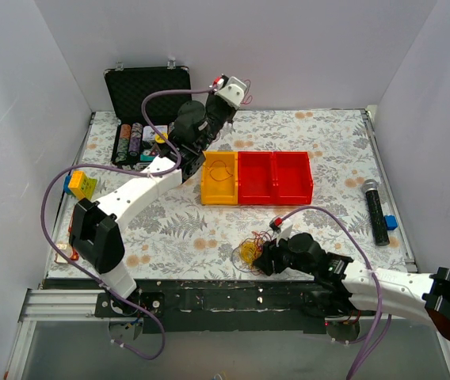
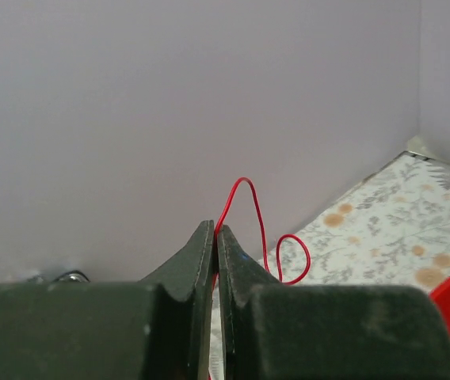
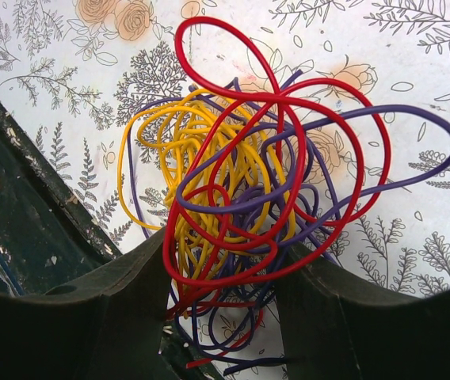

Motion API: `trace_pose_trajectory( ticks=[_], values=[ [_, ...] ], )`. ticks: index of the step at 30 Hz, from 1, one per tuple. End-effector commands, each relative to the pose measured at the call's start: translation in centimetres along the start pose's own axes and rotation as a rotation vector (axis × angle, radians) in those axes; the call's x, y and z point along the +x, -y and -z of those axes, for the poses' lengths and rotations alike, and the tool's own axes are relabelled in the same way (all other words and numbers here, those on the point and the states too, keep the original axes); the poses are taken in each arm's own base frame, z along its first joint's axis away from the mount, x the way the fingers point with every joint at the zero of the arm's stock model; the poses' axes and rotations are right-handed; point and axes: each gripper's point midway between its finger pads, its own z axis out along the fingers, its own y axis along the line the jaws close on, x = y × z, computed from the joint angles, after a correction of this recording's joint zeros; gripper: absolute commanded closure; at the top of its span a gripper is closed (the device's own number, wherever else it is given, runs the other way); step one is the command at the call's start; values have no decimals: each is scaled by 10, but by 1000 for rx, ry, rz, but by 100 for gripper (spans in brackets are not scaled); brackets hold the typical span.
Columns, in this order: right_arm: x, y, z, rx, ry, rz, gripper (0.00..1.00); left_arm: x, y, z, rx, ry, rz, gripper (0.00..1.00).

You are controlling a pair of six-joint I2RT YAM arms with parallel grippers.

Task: Untangle the cables

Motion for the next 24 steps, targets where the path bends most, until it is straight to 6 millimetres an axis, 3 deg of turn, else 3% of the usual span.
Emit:
trace_pose_trajectory(
  ticks=[1, 7, 15, 20, 24],
  values=[
    [-7, 0, 0, 17, 12, -3, 41, 44, 33, 18, 88, -257, 244, 100],
    [-8, 2, 3, 22, 29, -12, 41, 115, 37, 52, -11, -519, 288, 100],
    [-6, 1, 1, 17, 12, -5, 41, 167, 48, 80, -73, -776, 368, 100],
    [-7, 2, 2, 20, 19, -9, 41, 208, 49, 104, -121, -954, 279, 100],
    [-7, 1, 1, 19, 18, -9, 41, 227, 52, 109, -126, -1015, 229, 100]
  ],
)
